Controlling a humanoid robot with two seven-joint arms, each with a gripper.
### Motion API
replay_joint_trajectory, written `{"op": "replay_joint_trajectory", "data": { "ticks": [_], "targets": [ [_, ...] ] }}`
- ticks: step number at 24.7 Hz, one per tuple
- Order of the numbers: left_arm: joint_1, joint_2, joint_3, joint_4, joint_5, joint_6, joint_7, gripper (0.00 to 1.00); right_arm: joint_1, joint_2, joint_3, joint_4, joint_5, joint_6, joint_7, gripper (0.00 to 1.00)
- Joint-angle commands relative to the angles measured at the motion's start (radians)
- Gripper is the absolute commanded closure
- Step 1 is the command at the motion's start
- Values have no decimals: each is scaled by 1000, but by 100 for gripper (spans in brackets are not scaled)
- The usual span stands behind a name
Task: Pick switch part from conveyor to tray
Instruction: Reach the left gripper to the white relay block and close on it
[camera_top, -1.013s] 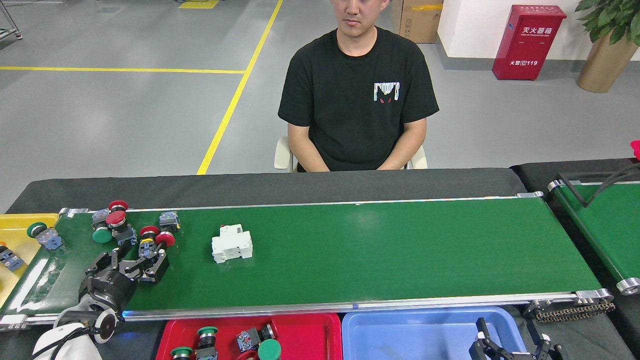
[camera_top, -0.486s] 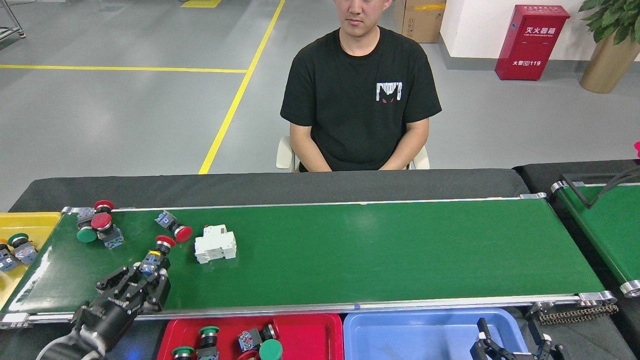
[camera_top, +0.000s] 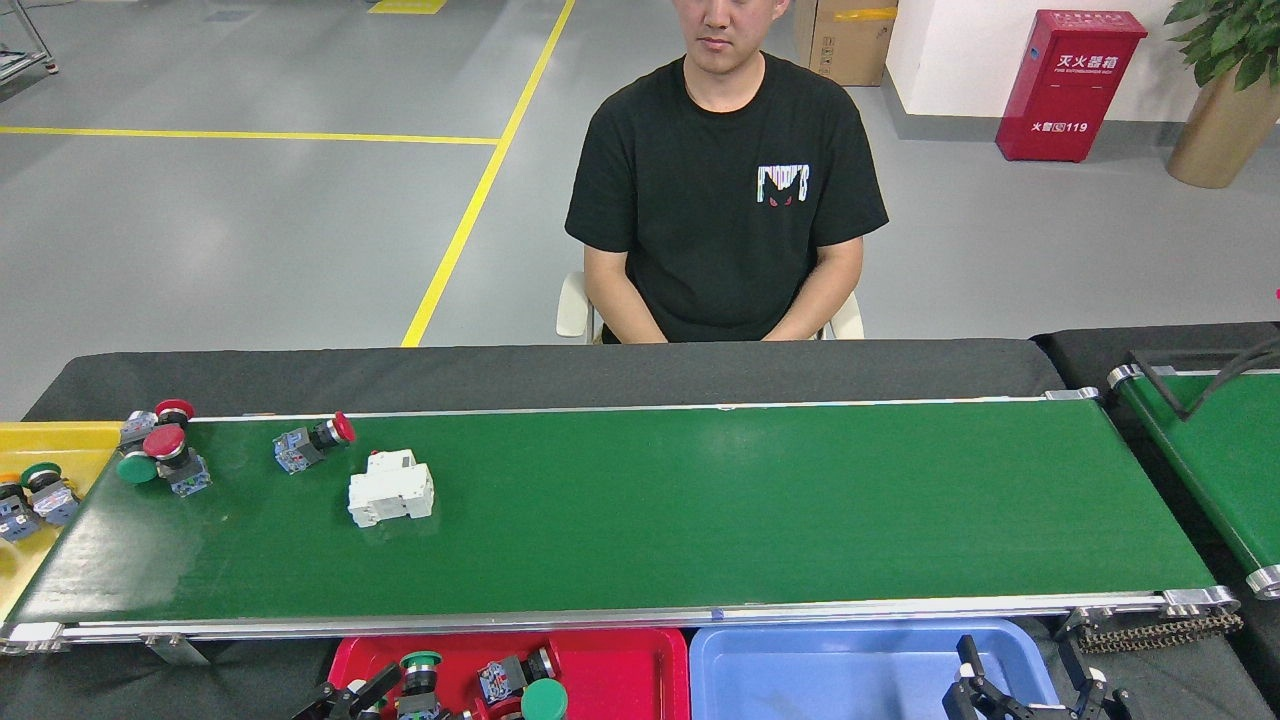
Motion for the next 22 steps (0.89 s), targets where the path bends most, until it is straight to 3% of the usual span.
{"op": "replay_joint_trajectory", "data": {
  "ticks": [1, 3, 4, 12, 17, 22],
  "targets": [
    [-23, -11, 63, -11, -3, 126, 12, 0, -7, -9, -6, -13, -2, 1, -8, 1],
    [-59, -2, 100, 18, -14, 321, 13, 0, -8, -12, -6, -12, -2, 1, -8, 1],
    [-65, 5, 111, 43, -17, 358, 15, 0, -7, -12, -6, -12, -2, 1, -8, 1],
    [-118, 35, 163, 124, -37, 364, 13, 0, -4, -12, -4, -10, -2, 1, -8, 1],
    [-299, 67, 94, 253, -189, 361, 13, 0, -4, -15, -3, -10, -2, 0, -10, 1],
    [-480, 109, 37, 480, -190, 358, 9, 0, -5, -15, 1, -8, -1, 0, -8, 1]
  ]
}}
